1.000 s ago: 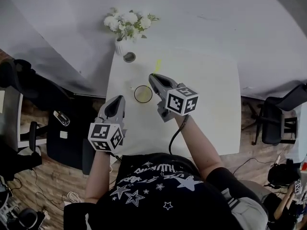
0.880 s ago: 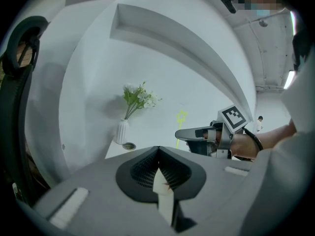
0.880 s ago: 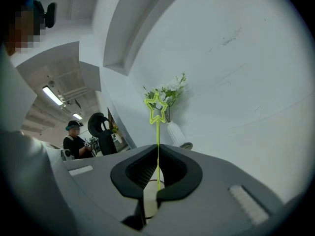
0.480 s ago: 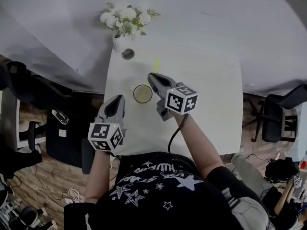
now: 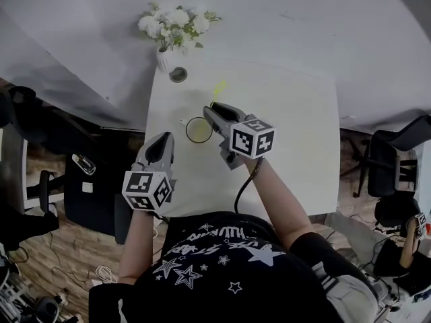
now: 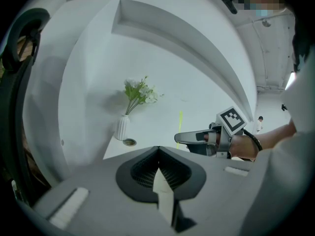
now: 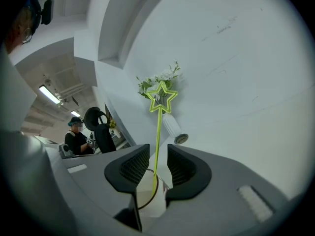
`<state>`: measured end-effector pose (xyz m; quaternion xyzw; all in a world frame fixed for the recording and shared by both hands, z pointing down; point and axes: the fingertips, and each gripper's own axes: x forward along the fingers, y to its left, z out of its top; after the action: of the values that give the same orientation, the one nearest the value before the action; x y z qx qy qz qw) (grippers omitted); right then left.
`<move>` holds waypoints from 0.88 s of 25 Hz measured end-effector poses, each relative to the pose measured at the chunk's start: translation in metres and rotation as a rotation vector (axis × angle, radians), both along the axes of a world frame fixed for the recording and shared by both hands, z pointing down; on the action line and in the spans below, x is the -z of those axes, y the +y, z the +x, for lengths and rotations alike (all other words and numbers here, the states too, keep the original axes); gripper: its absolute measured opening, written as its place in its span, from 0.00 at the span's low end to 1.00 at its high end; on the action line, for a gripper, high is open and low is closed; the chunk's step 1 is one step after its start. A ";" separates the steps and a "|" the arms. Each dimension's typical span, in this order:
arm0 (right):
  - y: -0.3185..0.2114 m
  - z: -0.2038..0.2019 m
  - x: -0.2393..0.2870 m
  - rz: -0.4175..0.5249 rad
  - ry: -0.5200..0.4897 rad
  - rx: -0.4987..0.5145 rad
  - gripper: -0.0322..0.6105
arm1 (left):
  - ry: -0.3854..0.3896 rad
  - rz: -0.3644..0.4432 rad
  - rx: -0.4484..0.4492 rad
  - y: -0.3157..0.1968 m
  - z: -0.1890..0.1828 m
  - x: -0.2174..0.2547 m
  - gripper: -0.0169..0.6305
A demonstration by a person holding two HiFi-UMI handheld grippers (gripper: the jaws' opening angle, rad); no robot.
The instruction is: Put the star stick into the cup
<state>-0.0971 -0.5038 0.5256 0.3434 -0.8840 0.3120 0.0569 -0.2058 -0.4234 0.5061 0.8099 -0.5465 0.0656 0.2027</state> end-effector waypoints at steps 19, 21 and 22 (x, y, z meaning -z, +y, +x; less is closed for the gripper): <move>0.059 0.041 0.034 0.077 0.004 -0.065 0.28 | -0.020 0.073 0.014 0.051 0.015 0.039 0.03; 0.070 0.048 0.043 0.094 -0.003 -0.071 0.28 | -0.022 0.086 0.011 0.061 0.021 0.045 0.03; 0.076 0.051 0.048 0.102 -0.007 -0.074 0.27 | -0.024 0.093 0.009 0.067 0.023 0.048 0.03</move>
<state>-0.0461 -0.4275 0.4779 0.3772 -0.8857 0.2695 0.0247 -0.1826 -0.3565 0.4579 0.8150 -0.5551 0.0489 0.1587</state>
